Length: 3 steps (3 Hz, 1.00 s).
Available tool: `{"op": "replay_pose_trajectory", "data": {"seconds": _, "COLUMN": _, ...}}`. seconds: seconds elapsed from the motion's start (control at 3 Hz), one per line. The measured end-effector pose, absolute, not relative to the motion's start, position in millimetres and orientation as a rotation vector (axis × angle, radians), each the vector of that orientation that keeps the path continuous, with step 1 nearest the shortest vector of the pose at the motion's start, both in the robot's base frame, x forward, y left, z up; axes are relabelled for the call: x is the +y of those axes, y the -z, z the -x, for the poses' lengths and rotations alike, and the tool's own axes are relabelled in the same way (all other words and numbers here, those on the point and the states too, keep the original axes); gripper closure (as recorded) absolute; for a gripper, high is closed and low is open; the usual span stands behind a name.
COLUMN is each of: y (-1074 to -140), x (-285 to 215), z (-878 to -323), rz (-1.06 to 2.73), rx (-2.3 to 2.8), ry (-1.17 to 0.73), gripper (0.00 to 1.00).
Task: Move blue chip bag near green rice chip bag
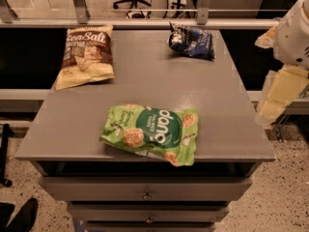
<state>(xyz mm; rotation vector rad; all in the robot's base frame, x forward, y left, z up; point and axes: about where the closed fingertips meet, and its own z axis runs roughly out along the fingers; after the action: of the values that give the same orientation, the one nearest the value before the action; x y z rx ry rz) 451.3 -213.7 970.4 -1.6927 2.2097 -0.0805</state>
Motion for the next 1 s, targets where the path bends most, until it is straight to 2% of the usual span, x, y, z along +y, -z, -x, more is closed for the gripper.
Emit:
{"op": "replay_pose_trajectory", "data": {"seconds": 0.67, "y": -930.2, "x": -198.8, "z": -563.3, "rz": 1.566, "rx": 2.130, "ry": 0.018, "gripper": 0.00}}
{"op": "replay_pose_trajectory", "data": {"seconds": 1.0, "y": -925.5, "x": -181.7, "z": -657.8, "rz": 1.468, "rx": 2.027, "ry": 0.001, "gripper": 0.00}}
